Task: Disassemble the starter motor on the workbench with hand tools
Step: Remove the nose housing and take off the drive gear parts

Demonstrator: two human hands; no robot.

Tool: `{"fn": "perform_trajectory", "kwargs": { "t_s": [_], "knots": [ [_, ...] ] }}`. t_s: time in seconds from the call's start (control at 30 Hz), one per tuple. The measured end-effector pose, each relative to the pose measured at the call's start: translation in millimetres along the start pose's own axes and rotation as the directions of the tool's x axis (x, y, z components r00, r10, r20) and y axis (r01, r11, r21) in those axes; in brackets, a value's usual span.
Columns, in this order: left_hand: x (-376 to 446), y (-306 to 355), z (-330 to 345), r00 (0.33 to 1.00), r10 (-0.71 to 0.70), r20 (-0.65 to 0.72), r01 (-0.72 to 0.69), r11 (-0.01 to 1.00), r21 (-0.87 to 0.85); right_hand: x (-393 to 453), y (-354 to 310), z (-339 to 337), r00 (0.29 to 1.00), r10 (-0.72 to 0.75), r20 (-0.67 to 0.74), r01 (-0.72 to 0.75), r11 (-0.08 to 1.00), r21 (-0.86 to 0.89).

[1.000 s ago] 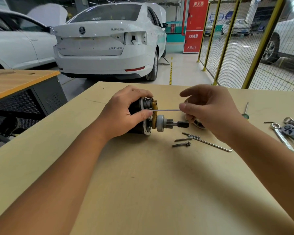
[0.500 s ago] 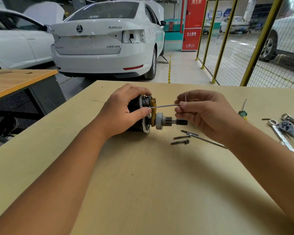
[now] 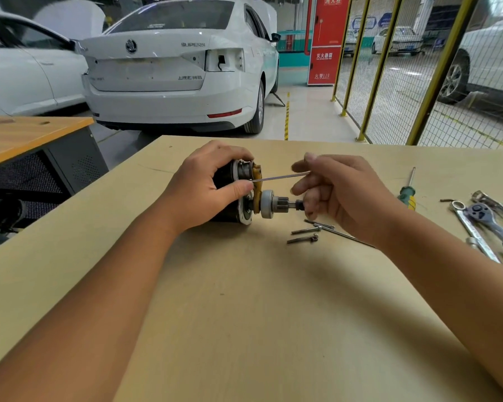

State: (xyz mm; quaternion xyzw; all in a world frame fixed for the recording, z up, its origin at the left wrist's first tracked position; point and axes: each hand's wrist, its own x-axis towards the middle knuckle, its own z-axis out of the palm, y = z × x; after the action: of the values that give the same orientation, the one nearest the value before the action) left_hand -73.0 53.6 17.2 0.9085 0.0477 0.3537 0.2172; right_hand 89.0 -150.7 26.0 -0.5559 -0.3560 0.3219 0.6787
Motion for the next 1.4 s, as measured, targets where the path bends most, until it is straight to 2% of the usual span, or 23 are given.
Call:
{"fn": "perform_trajectory", "kwargs": {
  "t_s": [0.1,0.23,0.33,0.4,0.5,0.57,0.7,0.87,1.03,1.23,1.4],
  "knots": [
    [0,0,0,1.0,-0.003,0.001,0.003,1.0,0.004,0,0,0,0.993,0.118,-0.019,-0.118,0.993,0.011],
    [0,-1,0,1.0,-0.001,0.0,0.001,1.0,0.009,-1,-1,-4,0.996,0.092,0.007,-0.092,0.995,-0.033],
    [0,-1,0,1.0,-0.005,0.0,0.005,1.0,0.006,-2,-2,-4,1.0,-0.008,-0.004,0.008,0.999,-0.047],
    [0,-2,0,1.0,-0.008,0.0,0.008,1.0,0.005,-4,-2,-3,0.995,-0.102,0.005,0.102,0.986,-0.131],
    [0,-2,0,1.0,-0.008,0.004,0.008,1.0,0.004,-7,-3,-3,0.951,-0.306,0.034,0.293,0.863,-0.411],
    [0,-3,0,1.0,-0.007,0.005,0.007,1.0,0.003,-7,-3,-2,0.923,-0.38,0.053,0.353,0.788,-0.504],
    [0,-3,1,1.0,-0.006,-0.004,0.006,1.0,0.003,-4,-4,0,0.934,-0.356,0.011,0.33,0.853,-0.404],
    [1,-5,1,1.0,0.002,-0.006,-0.002,1.0,0.009,-2,-6,-2,0.917,-0.395,0.054,0.372,0.798,-0.475],
    [0,-7,0,1.0,0.008,-0.013,-0.008,1.0,0.002,-4,-7,0,0.93,-0.362,0.064,0.347,0.804,-0.484],
    [-1,-4,1,1.0,0.013,-0.018,-0.013,1.0,0.012,-4,-4,7,0.943,-0.326,0.068,0.274,0.645,-0.714],
    [-2,-1,-1,1.0,0.003,-0.012,-0.003,1.0,0.01,-5,-8,12,0.916,-0.395,0.063,0.282,0.527,-0.801]
  ]
}}
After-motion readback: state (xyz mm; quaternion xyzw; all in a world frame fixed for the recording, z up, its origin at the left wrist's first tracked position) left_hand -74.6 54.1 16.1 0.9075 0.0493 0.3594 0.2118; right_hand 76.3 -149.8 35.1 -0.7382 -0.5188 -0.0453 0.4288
